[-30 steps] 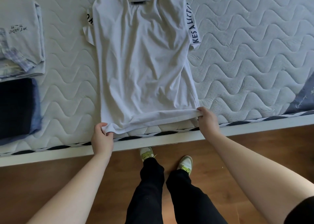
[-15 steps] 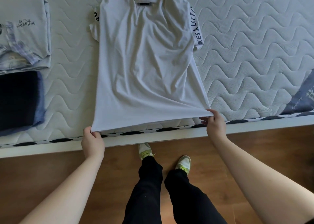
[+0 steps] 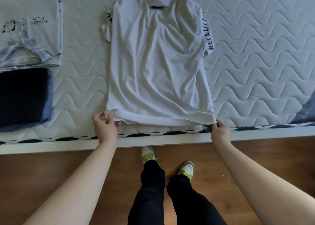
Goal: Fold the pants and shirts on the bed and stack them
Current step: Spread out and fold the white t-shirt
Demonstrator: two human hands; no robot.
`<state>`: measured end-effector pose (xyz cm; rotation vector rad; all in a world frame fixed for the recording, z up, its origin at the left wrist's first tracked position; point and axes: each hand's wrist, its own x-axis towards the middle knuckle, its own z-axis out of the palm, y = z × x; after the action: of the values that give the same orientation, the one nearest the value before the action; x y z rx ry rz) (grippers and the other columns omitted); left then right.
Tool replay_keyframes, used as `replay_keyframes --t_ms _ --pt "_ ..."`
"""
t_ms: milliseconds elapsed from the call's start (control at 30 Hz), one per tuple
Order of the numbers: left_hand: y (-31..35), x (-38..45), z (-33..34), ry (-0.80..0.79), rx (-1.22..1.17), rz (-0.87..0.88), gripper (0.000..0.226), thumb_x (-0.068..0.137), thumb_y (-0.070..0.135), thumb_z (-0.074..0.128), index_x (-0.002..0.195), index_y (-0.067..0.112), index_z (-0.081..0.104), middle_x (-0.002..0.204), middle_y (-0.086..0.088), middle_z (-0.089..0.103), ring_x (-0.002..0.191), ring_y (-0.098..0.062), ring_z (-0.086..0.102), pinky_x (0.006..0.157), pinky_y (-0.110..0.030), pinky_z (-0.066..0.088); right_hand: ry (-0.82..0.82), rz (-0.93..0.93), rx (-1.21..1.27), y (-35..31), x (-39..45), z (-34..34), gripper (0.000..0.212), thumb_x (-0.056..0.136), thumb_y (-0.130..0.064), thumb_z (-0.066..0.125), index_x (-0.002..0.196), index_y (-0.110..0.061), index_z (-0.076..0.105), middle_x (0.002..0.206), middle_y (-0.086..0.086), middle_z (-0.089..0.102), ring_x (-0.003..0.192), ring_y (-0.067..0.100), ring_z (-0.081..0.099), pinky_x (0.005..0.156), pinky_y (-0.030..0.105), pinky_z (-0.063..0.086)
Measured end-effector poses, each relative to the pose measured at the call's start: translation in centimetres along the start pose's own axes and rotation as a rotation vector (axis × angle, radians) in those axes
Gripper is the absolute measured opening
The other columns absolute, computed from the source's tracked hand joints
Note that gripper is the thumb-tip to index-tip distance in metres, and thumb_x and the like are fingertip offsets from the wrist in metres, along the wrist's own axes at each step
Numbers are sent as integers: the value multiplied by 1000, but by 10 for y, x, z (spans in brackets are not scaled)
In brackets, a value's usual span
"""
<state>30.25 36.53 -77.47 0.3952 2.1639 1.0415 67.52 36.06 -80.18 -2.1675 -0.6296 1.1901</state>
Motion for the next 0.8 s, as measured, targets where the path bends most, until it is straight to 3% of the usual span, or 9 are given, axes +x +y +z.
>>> replay_keyframes --t_ms 100,167,267,433,500,567,633,700,800 --pt "-7 6 -8 -89 374 217 27 100 25 50 126 26 49 85 7 68 59 -1 67 54 -26 45 69 -62 -199 -4 0 -1 24 99 -19 46 90 -30 66 77 -7 73 70 6 66 62 26 45" --pt "-11 12 -17 -116 538 294 32 98 20 51 131 21 51 85 0 69 65 -8 67 59 -31 46 98 -55 -175 -6 2 -5 25 99 -17 43 97 -28 65 77 -5 73 73 8 69 68 28 48" --pt "-17 22 -40 -87 635 352 38 94 7 48 130 17 53 86 -9 72 82 -28 67 70 -36 50 153 2 -14 -8 7 -18 28 96 -10 40 98 -16 67 77 2 73 67 11 72 68 29 55" --pt "-21 36 -72 11 741 423 44 86 -4 48 126 11 59 105 -19 69 94 -40 61 75 -40 46 173 234 447 -10 14 -33 30 88 3 38 94 -1 67 70 11 72 63 18 73 56 23 57" --pt "-23 34 -70 4 718 424 36 87 -2 47 119 10 60 106 -20 67 93 -40 60 74 -39 44 173 287 548 -8 11 -31 32 87 6 37 97 0 66 73 12 71 65 19 73 58 22 57" --pt "-27 28 -63 -6 623 300 28 93 5 43 117 13 54 106 -19 65 90 -38 60 73 -39 44 189 277 537 -4 9 -26 33 93 3 36 109 -3 64 89 14 69 71 18 70 65 24 58" --pt "-26 22 -52 -38 387 110 25 97 10 35 117 19 46 109 -10 63 90 -32 65 79 -43 52 214 238 455 -1 7 -21 31 99 -2 35 115 -11 60 97 9 65 76 15 67 71 25 56" --pt "-22 16 -39 -72 85 -5 24 99 9 30 117 21 42 109 -2 60 83 -25 71 84 -44 56 237 209 375 1 7 -18 31 100 -3 38 114 -20 60 90 3 64 73 12 66 68 22 54" --pt "-15 12 -29 -58 -10 -24 32 96 2 32 117 23 43 94 -4 65 62 -12 69 62 -26 55 232 159 166 4 8 -21 26 96 -6 50 106 -23 68 76 0 67 64 6 63 59 18 47"
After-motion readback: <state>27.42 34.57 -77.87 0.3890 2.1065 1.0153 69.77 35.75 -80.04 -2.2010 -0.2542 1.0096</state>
